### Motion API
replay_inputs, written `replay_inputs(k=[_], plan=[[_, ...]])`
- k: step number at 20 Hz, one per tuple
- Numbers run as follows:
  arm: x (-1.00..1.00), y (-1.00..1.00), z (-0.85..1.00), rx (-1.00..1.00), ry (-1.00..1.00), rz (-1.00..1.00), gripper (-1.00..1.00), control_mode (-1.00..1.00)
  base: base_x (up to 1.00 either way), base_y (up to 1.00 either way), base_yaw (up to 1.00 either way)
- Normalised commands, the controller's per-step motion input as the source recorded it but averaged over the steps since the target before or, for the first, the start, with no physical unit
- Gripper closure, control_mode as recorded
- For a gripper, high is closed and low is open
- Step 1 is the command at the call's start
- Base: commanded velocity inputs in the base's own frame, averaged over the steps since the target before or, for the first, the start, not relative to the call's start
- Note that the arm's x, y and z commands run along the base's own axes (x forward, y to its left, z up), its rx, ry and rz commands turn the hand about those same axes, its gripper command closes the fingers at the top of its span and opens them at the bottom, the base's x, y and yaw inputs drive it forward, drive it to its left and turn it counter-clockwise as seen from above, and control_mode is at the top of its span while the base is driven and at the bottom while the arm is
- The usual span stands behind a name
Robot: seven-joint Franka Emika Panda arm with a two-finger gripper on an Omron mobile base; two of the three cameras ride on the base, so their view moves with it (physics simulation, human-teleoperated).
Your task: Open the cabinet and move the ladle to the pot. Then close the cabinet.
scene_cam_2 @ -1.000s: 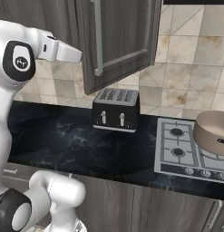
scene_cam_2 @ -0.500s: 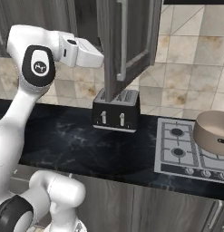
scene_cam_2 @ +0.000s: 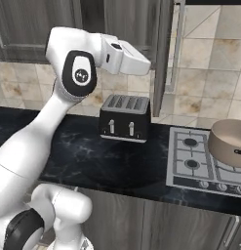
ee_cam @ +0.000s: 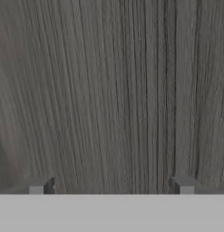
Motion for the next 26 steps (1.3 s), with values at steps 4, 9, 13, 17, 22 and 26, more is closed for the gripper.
replay_inputs(k=[4, 9, 13, 17, 22, 26], plan=[[0.13, -0.61, 0.0, 0.02, 0.0, 0.0, -1.0, -1.0, 0.0, 0.0, 0.0], [-0.35, 0.16, 0.15, 0.09, 0.0, 0.12, -1.0, -1.0, 0.0, 0.0, 0.0], [-0.56, 0.63, 0.16, 0.14, 0.01, 0.41, -1.0, -1.0, 0.0, 0.0, 0.0], [-0.33, 0.51, 0.07, 0.12, 0.03, 0.53, -1.0, -1.0, 0.0, 0.0, 0.0], [-0.1, 0.45, 0.0, 0.03, 0.02, 0.55, -1.0, -1.0, 0.0, 0.0, 0.0], [0.26, 0.47, 0.0, 0.01, 0.06, 0.5, -1.0, -1.0, 0.0, 0.0, 0.0]])
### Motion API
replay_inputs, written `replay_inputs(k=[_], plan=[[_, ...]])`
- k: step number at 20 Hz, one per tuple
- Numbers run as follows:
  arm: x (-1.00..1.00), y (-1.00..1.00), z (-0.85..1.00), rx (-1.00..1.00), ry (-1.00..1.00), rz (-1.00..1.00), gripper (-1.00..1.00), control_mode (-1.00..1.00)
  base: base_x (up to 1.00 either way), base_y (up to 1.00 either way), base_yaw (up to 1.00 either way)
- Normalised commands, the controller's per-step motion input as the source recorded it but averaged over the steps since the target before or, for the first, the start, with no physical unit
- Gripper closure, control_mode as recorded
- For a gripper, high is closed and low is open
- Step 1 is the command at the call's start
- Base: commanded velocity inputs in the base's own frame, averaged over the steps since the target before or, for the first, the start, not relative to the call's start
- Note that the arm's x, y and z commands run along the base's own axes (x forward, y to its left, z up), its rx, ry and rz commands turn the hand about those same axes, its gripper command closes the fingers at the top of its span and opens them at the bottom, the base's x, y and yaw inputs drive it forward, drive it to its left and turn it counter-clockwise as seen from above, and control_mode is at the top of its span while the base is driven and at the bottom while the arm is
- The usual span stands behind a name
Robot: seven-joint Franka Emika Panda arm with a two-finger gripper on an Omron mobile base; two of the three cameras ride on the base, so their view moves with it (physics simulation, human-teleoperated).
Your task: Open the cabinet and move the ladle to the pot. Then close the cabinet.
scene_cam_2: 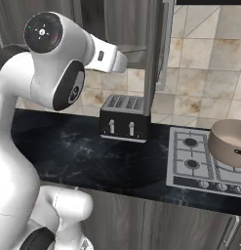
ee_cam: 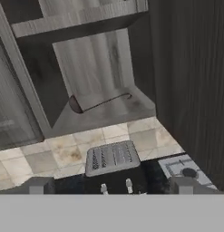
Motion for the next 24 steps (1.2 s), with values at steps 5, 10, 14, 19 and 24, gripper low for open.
replay_inputs(k=[5, 10, 14, 19, 24], plan=[[0.6, 0.52, 0.0, 0.0, 0.1, 0.4, -1.0, -1.0, 0.0, 0.0, 0.0], [0.5, 0.27, 0.0, 0.0, 0.06, 0.21, -1.0, -1.0, 0.0, 0.0, 0.0], [0.29, 0.04, -0.06, 0.0, -0.02, 0.03, -1.0, -1.0, 0.0, 0.0, 0.0], [0.33, 0.0, -0.2, -0.02, -0.14, 0.0, -1.0, -1.0, 0.0, 0.0, 0.0], [0.42, 0.09, -0.3, -0.02, -0.08, 0.0, -1.0, -1.0, 0.0, 0.0, 0.0]])
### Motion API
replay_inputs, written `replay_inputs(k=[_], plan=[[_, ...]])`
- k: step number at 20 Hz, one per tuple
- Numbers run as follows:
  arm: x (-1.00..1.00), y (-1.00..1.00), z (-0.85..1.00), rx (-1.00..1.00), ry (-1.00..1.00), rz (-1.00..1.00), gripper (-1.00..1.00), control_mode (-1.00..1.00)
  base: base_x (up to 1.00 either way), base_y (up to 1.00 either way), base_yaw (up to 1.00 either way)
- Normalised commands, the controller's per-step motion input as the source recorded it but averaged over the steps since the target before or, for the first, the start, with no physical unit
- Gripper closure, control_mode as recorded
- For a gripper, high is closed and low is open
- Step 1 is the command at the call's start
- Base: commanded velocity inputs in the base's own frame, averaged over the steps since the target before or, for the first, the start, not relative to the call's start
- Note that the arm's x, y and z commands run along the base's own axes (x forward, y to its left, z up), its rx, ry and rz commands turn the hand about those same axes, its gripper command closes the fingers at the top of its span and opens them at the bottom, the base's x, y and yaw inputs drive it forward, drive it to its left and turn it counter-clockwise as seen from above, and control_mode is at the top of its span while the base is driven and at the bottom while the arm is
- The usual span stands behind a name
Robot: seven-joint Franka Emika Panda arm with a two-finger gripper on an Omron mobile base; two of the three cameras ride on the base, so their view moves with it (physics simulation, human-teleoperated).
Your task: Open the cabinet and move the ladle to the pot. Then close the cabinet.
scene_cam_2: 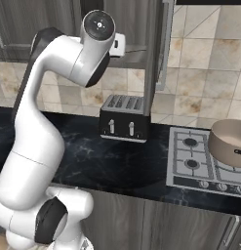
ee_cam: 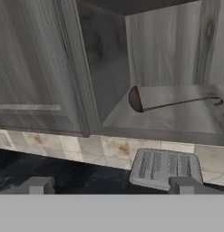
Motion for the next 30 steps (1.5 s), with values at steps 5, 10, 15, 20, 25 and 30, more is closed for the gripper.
replay_inputs(k=[5, 10, 15, 20, 25, 30], plan=[[0.64, 0.06, -0.1, 0.0, 0.01, 0.0, -1.0, -1.0, 0.0, 0.0, 0.0], [0.72, 0.0, 0.0, 0.0, 0.08, 0.0, -1.0, -1.0, 0.0, 0.0, 0.0], [0.65, 0.0, 0.0, 0.0, 0.12, 0.0, -1.0, -1.0, 0.0, 0.0, 0.0], [0.51, 0.01, 0.0, 0.0, 0.12, 0.0, -1.0, -1.0, 0.0, 0.0, 0.0], [0.43, 0.06, 0.0, 0.0, 0.08, 0.0, -1.0, -1.0, 0.0, 0.0, 0.0], [0.39, 0.11, -0.06, 0.0, 0.03, 0.01, -1.0, -1.0, 0.0, 0.0, 0.0]])
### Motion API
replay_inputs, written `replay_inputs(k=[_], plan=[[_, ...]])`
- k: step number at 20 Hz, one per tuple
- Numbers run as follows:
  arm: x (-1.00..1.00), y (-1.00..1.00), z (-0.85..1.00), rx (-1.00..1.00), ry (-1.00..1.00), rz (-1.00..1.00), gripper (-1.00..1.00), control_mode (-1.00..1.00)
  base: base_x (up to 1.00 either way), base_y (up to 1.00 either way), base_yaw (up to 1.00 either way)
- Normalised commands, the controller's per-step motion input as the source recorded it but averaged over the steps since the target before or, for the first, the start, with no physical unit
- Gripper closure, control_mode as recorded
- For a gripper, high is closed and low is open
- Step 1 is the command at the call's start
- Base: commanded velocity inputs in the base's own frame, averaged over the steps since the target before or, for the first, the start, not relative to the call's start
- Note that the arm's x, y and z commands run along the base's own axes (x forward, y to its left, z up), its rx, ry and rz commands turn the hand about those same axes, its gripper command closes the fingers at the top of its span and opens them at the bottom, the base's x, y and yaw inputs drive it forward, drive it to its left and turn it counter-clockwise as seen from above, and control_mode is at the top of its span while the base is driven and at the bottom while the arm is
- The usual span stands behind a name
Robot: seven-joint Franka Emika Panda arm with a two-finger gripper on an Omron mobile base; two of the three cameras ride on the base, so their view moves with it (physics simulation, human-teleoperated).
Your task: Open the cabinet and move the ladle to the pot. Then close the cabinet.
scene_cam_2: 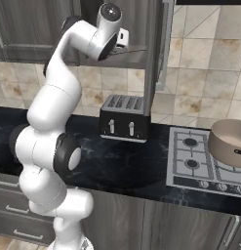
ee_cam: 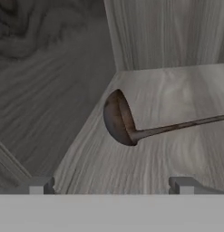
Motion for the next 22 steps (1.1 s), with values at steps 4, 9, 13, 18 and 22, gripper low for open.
replay_inputs(k=[4, 9, 13, 18, 22], plan=[[0.34, 0.03, -0.08, 0.0, 0.0, 0.02, -1.0, -1.0, 0.0, 0.0, 0.0], [0.29, 0.0, -0.03, 0.0, 0.0, 0.02, -1.0, -1.0, 0.0, 0.0, 0.0], [0.3, 0.0, -0.07, 0.0, 0.0, 0.02, -1.0, -1.0, 0.0, 0.0, 0.0], [0.33, 0.0, -0.17, 0.0, 0.0, 0.02, -1.0, -1.0, 0.0, 0.0, 0.0], [0.32, 0.0, -0.1, 0.0, 0.0, 0.02, -1.0, -1.0, 0.0, 0.0, 0.0]])
